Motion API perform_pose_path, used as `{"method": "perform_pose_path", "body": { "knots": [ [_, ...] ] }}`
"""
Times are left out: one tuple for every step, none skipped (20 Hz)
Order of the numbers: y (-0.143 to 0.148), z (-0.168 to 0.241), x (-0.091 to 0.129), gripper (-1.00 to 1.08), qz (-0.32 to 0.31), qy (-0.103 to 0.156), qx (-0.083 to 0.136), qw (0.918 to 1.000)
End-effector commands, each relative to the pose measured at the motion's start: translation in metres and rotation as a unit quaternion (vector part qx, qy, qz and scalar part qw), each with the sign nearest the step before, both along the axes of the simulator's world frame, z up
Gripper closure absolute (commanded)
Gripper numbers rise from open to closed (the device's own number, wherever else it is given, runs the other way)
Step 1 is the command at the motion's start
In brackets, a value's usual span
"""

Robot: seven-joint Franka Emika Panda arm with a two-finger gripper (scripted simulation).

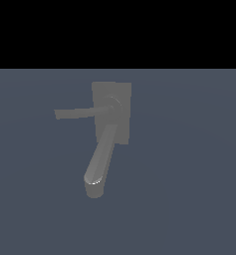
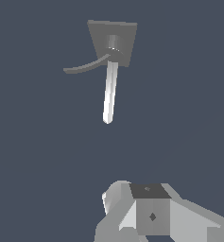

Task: Turn on the faucet by rotating a designated handle.

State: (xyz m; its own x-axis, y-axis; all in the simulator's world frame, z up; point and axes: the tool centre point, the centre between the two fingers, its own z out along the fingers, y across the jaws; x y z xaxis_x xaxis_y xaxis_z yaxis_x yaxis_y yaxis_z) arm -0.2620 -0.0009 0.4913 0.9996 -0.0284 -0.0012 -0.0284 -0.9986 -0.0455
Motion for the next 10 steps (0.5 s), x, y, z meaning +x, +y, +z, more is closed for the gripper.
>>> {"method": "perform_pose_path", "body": {
  "knots": [
    [0.0000,0.0000,0.0000,1.08,0.000,0.000,0.000,1.0000],
    [-0.0001,-0.0001,0.0001,1.08,0.000,0.000,0.000,1.0000],
    [-0.0004,-0.0005,0.0003,1.08,0.000,0.001,-0.001,1.0000],
    [-0.0009,-0.0010,0.0006,1.08,0.001,0.001,-0.003,1.0000],
    [-0.0015,-0.0019,0.0011,1.08,0.001,0.003,-0.005,1.0000],
    [-0.0024,-0.0029,0.0017,1.08,0.002,0.004,-0.007,1.0000],
    [-0.0034,-0.0042,0.0024,1.08,0.003,0.006,-0.010,0.9999],
    [-0.0046,-0.0057,0.0033,1.08,0.004,0.008,-0.014,0.9999],
    [-0.0060,-0.0074,0.0043,1.08,0.005,0.010,-0.018,0.9998],
    [-0.0075,-0.0093,0.0055,1.08,0.007,0.013,-0.023,0.9996]
  ]
}}
